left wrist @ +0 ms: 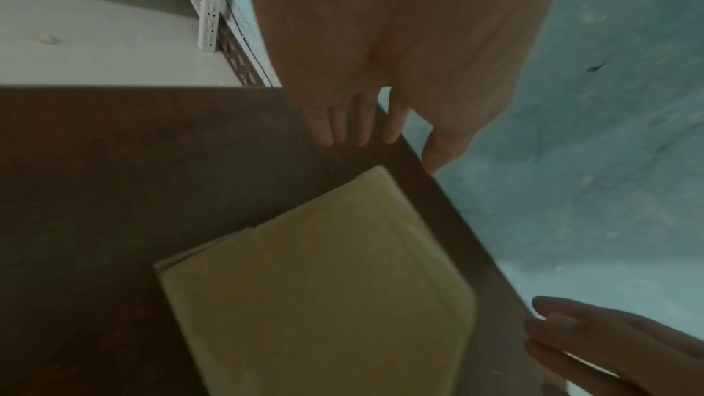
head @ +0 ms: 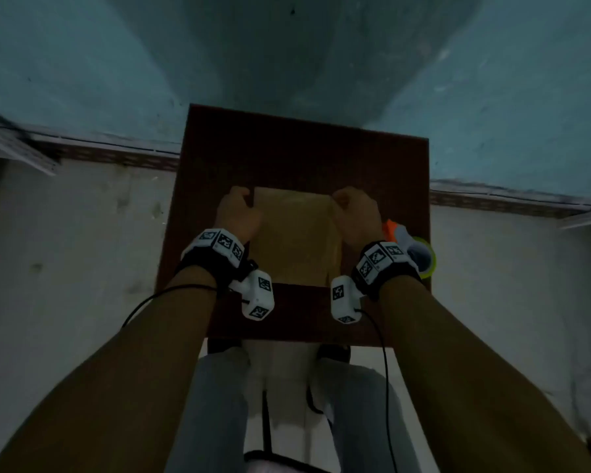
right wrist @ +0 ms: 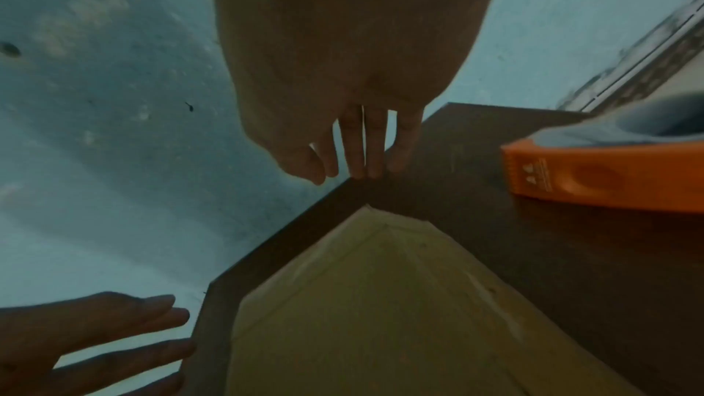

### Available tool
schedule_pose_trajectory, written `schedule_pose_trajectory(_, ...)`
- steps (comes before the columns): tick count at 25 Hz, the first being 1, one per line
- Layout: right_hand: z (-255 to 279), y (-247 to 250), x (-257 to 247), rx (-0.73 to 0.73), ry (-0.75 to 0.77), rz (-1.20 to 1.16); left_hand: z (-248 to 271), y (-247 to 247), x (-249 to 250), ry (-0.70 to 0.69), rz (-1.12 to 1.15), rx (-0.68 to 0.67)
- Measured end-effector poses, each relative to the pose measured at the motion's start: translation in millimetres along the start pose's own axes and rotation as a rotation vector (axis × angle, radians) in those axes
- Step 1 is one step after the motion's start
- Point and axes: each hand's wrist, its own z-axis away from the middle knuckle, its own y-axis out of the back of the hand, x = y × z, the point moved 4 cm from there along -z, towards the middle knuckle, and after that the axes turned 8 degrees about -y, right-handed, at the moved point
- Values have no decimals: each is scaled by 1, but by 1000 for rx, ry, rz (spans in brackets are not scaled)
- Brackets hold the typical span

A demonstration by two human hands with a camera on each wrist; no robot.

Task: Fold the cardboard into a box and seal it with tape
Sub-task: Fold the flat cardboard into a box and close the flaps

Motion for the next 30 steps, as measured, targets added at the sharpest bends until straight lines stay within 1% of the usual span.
schedule_pose_trajectory(2, -5, -17, 13, -2, -30, 24, -5, -9, -19, 40, 6, -1)
schedule_pose_trajectory(3, -7, -25, 21, -8, -72, 31, -9, -16, -31, 71, 13, -10)
schedule_pose_trajectory(6, -10, -48, 43, -95, -266, 20, -15, -36, -57, 100, 10, -18)
schedule_pose_trajectory(8, -16, -62, 55, -124, -304, 23, -20, -52, -71, 101, 18, -25)
schedule_pose_trajectory(10, -18, -75, 61, -95, -291, 86, -21, -63, -83, 96, 32, -6)
schedule_pose_trajectory(12, -17, -84, 63, -12, -269, 148, -19, -67, -93, 83, 48, 38)
schedule_pose_trajectory(15, -11, -91, 63, 61, -238, 143, -13, -66, -108, 42, 79, 66)
schedule_pose_trajectory(18, 8, -103, 73, 25, -177, 194, 1, -70, -127, -8, 106, 115)
schedule_pose_trajectory(22, 42, -117, 91, -42, -126, 330, 37, -75, -146, 50, 141, 195)
schedule_pose_trajectory(24, 52, -117, 96, -48, -79, 336, 50, -72, -148, 79, 140, 213)
schedule_pose_trajectory(26, 55, -116, 101, -76, -60, 330, 54, -70, -148, 99, 155, 233)
schedule_pose_trajectory(28, 49, -112, 106, -89, -59, 348, 53, -74, -145, 91, 163, 249)
schedule_pose_trajectory(30, 37, -110, 110, -109, -75, 357, 49, -76, -138, 62, 181, 294)
